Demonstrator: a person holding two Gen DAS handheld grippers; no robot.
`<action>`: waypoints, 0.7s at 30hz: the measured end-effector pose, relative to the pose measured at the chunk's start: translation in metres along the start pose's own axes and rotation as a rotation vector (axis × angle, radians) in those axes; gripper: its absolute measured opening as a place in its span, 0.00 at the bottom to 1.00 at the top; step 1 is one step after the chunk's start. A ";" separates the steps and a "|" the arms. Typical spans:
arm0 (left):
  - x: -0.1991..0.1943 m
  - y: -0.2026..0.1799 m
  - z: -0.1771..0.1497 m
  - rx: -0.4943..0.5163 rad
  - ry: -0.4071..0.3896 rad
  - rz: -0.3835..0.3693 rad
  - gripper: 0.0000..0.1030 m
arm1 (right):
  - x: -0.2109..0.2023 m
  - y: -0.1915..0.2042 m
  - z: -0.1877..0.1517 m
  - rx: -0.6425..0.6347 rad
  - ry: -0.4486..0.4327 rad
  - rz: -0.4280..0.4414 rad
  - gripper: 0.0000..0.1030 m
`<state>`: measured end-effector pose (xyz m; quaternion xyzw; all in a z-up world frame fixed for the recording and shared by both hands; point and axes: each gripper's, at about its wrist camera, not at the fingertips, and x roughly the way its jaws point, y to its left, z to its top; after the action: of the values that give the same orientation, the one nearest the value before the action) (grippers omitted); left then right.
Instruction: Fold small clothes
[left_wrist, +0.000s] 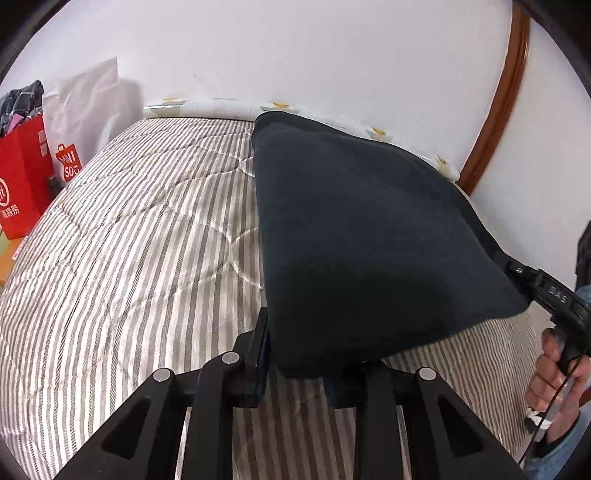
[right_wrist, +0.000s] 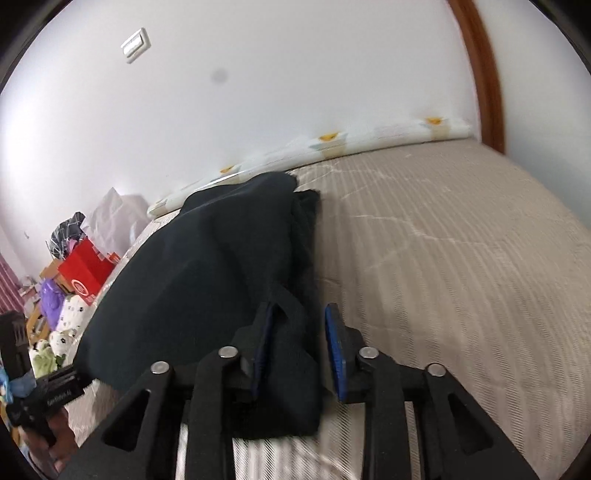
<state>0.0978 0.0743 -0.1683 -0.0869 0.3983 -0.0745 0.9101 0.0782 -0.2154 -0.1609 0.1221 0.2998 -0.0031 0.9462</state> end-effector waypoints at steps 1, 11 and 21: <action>0.001 0.002 0.000 -0.005 0.009 -0.014 0.23 | -0.008 -0.002 0.000 -0.007 -0.007 -0.029 0.28; -0.035 0.004 -0.018 -0.020 -0.022 -0.125 0.45 | -0.004 0.031 0.026 -0.115 -0.010 -0.022 0.31; -0.028 -0.017 0.028 0.043 -0.069 -0.116 0.50 | 0.024 0.007 0.033 -0.008 -0.009 0.013 0.03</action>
<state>0.0980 0.0662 -0.1261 -0.0929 0.3591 -0.1327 0.9191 0.1171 -0.2151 -0.1463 0.1205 0.2945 0.0038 0.9480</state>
